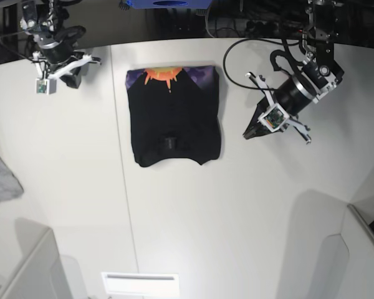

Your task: Fold the T-shirt properly

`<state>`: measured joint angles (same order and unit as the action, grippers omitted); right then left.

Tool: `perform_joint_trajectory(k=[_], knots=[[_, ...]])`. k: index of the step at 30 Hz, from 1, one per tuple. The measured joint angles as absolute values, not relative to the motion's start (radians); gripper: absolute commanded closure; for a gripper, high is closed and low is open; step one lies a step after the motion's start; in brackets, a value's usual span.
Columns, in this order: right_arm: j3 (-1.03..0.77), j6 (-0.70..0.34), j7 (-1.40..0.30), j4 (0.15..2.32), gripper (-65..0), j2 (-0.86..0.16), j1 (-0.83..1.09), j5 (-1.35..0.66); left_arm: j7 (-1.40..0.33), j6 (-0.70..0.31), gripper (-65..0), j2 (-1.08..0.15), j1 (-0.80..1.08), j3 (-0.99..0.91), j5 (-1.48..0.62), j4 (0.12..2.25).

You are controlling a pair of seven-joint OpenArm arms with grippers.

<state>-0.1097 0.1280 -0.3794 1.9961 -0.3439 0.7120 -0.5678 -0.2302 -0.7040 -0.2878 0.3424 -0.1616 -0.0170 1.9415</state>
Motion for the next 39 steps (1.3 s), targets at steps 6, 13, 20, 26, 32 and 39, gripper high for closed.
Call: perform_joint_trajectory(k=[6,13,20,26,32,39], knots=[[-0.109,0.012,-0.301,1.996,0.0,-0.366,0.782,-0.333,-0.189,-0.693,0.0,-0.294,0.503,-0.252,-0.057,1.940],[-0.138,-0.160,-0.201,1.996,0.0,-0.314,0.914,-0.154,-0.042,-0.696,0.0,-0.291,0.695,-0.304,-0.100,1.925],[-0.240,-0.273,-0.202,1.996,0.0,-0.317,1.016,-0.128,0.123,-0.688,0.0,-0.289,0.865,-0.341,-0.093,1.819],[-0.278,-0.289,-0.304,1.996,0.0,-0.322,1.114,-0.126,0.232,-0.690,0.0,-0.289,0.984,-0.332,-0.097,1.701],[-0.277,-0.289,-0.379,1.992,0.0,-0.327,1.215,-0.126,0.332,-0.689,0.0,-0.287,1.045,-0.332,-0.100,1.541],[-0.215,-0.287,-0.417,1.836,0.0,-0.346,1.163,-0.127,0.347,-0.687,0.0,-0.275,0.995,-0.265,-0.101,1.282]])
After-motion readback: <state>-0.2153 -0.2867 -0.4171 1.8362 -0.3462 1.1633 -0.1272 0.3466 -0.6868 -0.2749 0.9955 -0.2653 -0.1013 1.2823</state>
